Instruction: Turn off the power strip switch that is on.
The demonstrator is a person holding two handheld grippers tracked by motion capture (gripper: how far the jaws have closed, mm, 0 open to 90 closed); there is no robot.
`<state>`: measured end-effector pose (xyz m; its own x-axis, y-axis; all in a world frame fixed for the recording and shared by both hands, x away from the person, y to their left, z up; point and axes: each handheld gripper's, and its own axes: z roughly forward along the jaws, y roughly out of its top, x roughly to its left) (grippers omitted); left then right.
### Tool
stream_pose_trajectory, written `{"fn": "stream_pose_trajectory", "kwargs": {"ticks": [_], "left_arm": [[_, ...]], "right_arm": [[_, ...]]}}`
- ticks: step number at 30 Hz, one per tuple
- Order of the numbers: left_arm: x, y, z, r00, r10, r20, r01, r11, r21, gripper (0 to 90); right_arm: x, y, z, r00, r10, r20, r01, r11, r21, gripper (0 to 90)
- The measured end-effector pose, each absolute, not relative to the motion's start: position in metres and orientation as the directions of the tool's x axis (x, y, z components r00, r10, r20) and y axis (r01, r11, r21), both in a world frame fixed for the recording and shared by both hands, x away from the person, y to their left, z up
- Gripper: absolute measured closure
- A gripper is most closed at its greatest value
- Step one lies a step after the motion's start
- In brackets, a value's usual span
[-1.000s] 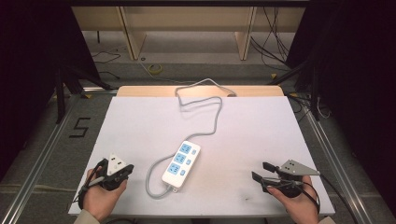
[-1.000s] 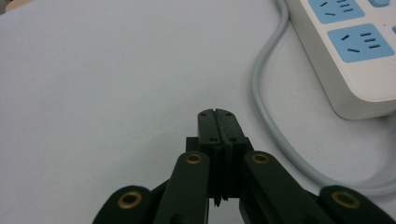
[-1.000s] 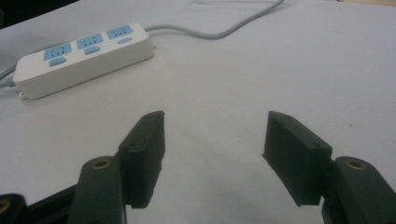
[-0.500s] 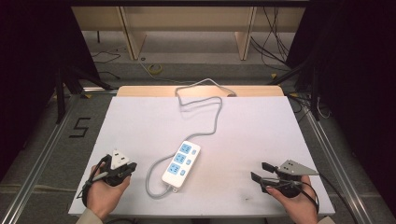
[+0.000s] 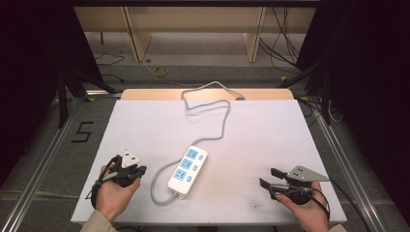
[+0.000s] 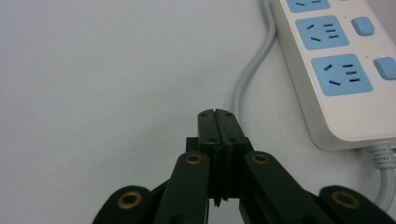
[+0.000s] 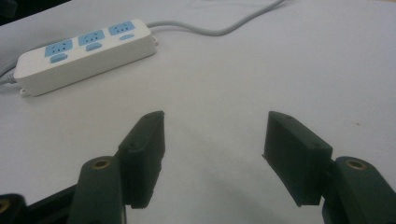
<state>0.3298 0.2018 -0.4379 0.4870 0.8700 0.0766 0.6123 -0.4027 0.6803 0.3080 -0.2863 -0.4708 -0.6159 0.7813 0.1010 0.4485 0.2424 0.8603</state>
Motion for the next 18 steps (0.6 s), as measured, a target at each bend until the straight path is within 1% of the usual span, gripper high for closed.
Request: {"fn": "stream_pose_trajectory", "kwargs": {"ticks": [18], "left_arm": [[0.341,0.185,-0.432,0.517,0.853,0.073,0.609,-0.427,0.668,89.8]], "right_arm": [[0.307,-0.287,-0.47,-0.615,0.782,0.1,0.449,0.243,0.86,39.0]]}}
